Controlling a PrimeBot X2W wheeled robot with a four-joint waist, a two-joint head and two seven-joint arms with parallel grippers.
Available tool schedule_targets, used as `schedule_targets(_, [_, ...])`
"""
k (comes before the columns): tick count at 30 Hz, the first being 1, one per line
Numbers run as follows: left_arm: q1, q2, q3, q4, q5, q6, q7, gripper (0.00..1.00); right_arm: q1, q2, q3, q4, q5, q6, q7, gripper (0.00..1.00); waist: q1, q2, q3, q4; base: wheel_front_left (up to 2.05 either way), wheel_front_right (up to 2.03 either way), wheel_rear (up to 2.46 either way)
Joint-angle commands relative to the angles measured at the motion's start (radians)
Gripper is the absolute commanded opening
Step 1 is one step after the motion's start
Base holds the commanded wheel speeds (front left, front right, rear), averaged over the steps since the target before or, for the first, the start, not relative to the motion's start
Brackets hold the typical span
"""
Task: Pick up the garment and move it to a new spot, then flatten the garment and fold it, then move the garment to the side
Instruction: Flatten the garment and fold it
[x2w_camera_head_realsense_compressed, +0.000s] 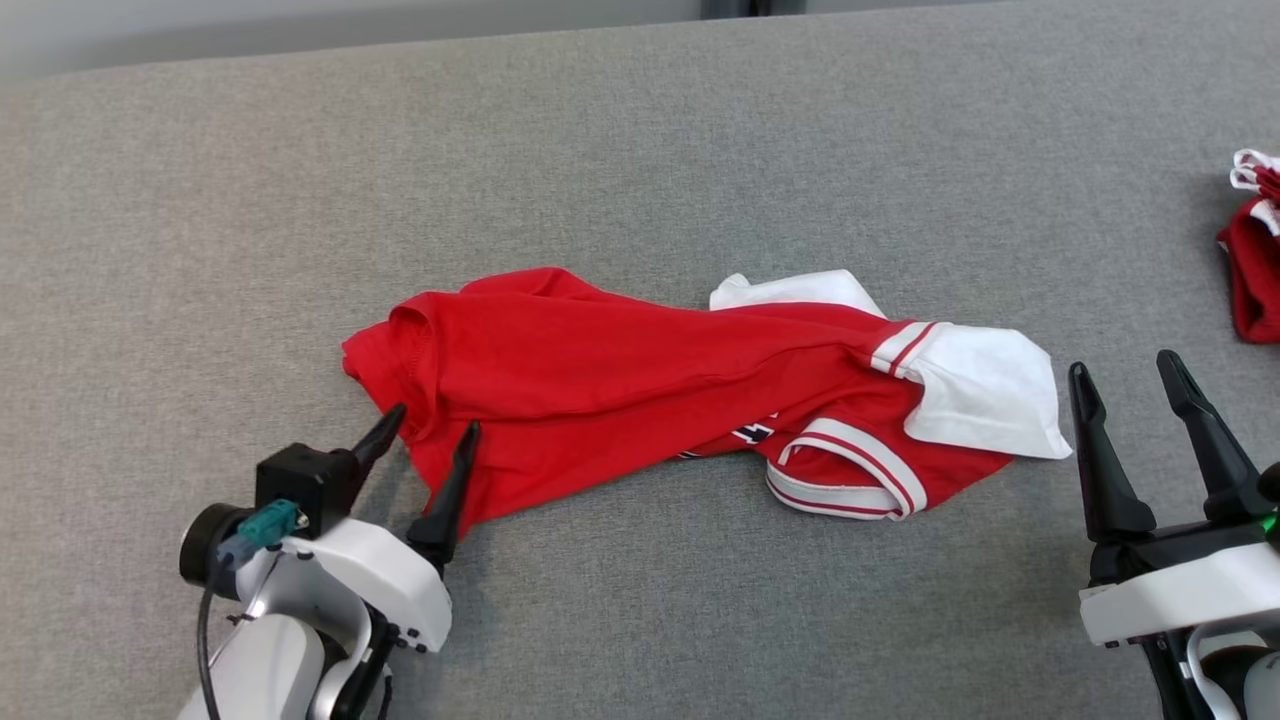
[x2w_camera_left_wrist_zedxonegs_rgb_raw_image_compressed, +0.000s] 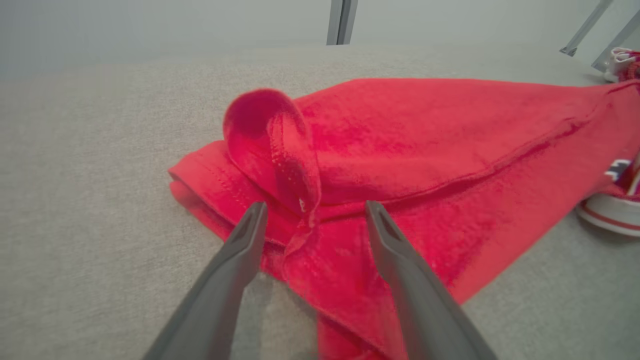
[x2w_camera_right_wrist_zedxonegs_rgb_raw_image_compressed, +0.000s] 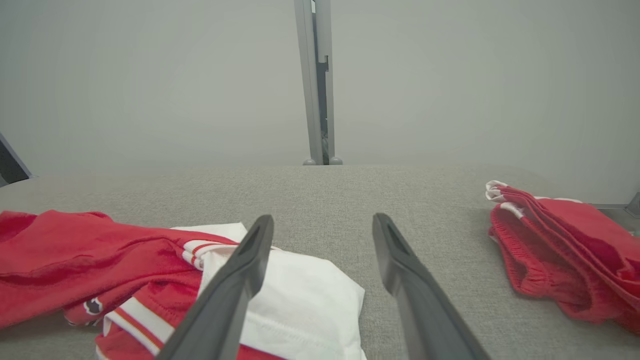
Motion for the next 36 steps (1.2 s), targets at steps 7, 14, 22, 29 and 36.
schedule_targets(7, [-0.045,0.005,0.011,0.065,-0.025,-0.024,-0.02,0.0,-0.002,0.0,-0.011,0.024,0.002,0.0,-0.009,1.0,0.0,-0.0001,0.01,-0.021,0.0,0.0,0.0])
schedule_targets(14, [-0.03,0.013,0.015,0.047,-0.032,-0.015,-0.027,0.0,0.074,0.008,-0.049,0.043,0.011,0.0,0.035,1.0,0.0,-0.0001,0.007,-0.014,0.0,0.0,0.0])
schedule_targets(22, [-0.031,0.02,0.015,0.02,-0.034,-0.004,-0.029,0.0,0.065,0.002,-0.032,0.122,0.049,0.0,0.067,1.0,0.0,-0.0001,0.017,-0.005,0.0,0.0,0.0])
schedule_targets(29, [-0.056,0.015,0.001,0.006,-0.026,-0.004,-0.026,0.0,-0.052,-0.023,-0.017,0.317,0.089,0.0,0.039,1.0,0.0,-0.0001,0.044,0.022,0.0,0.0,0.0])
schedule_targets(36, [-0.061,0.011,-0.003,0.014,-0.031,-0.001,-0.043,0.0,-0.112,-0.036,0.029,0.457,0.111,0.0,0.026,0.0,0.0,-0.0001,0.059,0.035,0.0,0.0,0.0])
